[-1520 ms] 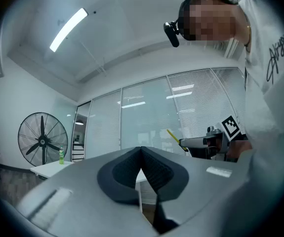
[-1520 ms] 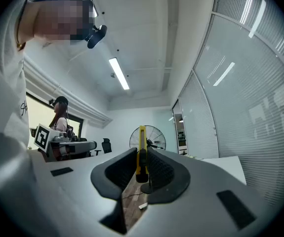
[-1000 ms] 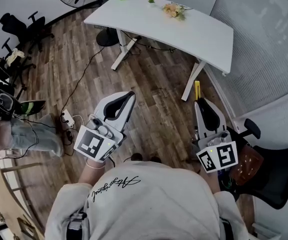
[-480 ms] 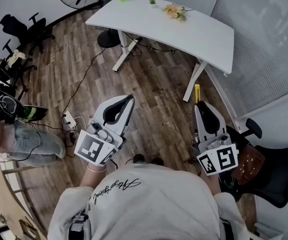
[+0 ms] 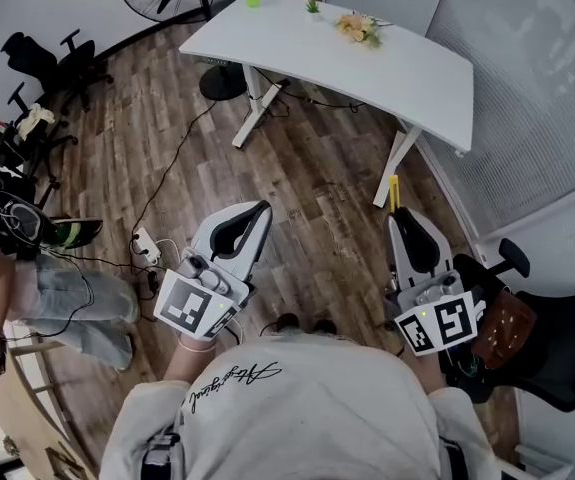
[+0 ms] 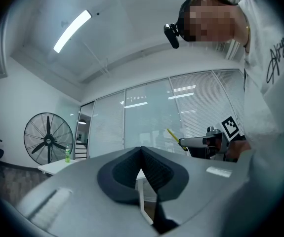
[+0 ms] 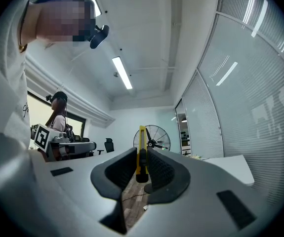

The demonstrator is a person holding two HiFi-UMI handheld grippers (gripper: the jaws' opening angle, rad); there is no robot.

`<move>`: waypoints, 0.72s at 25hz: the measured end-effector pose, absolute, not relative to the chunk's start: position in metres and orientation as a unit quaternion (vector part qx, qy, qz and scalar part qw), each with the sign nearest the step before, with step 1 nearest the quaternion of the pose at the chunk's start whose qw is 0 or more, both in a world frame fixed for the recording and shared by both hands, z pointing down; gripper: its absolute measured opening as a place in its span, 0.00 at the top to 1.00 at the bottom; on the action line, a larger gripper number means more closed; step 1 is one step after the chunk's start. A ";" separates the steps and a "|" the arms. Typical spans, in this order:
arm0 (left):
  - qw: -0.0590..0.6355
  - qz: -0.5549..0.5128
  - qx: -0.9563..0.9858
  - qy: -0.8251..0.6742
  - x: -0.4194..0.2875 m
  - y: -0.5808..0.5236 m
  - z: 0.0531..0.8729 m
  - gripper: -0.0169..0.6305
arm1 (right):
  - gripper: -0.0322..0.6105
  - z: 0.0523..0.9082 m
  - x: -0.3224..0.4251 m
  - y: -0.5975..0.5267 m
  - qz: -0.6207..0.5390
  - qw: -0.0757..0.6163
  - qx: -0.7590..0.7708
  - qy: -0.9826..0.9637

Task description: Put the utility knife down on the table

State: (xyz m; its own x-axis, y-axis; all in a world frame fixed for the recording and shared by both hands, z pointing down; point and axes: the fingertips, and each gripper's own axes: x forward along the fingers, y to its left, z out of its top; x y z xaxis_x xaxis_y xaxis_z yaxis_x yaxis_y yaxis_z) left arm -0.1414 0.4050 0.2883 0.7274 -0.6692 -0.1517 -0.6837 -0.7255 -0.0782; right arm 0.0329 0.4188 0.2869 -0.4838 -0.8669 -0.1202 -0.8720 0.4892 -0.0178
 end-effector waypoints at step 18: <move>0.053 0.052 -0.930 0.361 -0.183 0.391 0.299 0.98 | 0.85 0.298 -0.003 0.412 0.015 0.058 -0.519 0.853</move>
State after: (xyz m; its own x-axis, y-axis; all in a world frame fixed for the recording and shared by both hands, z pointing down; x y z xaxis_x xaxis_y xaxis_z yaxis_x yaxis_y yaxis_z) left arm -0.1829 0.3908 0.2986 0.7342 -0.6653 -0.1352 -0.6764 -0.7339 -0.0617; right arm -0.0028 0.4119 0.2977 -0.4548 -0.8832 -0.1145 -0.8867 0.4610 -0.0336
